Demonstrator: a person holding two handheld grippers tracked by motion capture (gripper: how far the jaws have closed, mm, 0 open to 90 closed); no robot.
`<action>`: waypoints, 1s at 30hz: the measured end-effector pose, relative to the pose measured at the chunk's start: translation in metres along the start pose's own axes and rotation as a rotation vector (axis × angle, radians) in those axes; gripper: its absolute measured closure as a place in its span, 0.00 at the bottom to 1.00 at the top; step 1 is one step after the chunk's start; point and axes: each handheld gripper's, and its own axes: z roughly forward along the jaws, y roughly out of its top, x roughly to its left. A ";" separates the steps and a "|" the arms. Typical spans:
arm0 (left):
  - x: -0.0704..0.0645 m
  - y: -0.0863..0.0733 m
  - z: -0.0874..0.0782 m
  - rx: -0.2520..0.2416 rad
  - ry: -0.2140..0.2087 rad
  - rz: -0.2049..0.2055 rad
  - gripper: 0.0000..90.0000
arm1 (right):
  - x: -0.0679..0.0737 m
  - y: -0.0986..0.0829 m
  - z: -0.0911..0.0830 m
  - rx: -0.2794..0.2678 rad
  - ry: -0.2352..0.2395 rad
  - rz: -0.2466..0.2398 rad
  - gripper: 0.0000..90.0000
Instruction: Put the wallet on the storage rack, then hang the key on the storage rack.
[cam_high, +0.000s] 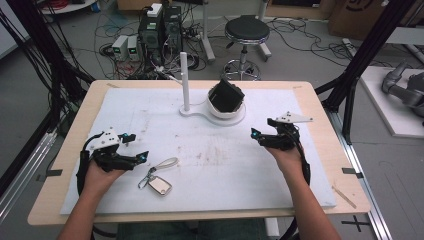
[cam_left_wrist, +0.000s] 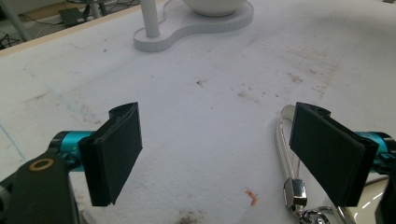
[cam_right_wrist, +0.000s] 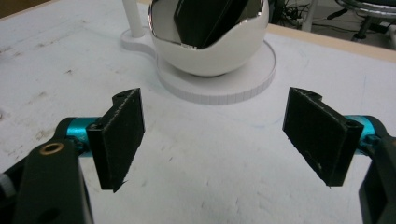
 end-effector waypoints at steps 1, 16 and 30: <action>0.000 0.000 0.001 -0.005 -0.003 -0.002 0.19 | 0.000 0.000 0.000 0.000 0.000 0.000 0.23; -0.001 0.003 0.016 -0.002 -0.032 -0.005 0.19 | -0.012 -0.030 0.001 0.073 -0.028 0.038 0.22; -0.006 0.006 0.021 0.008 -0.051 0.002 0.19 | -0.013 -0.031 -0.002 0.070 -0.034 0.020 0.22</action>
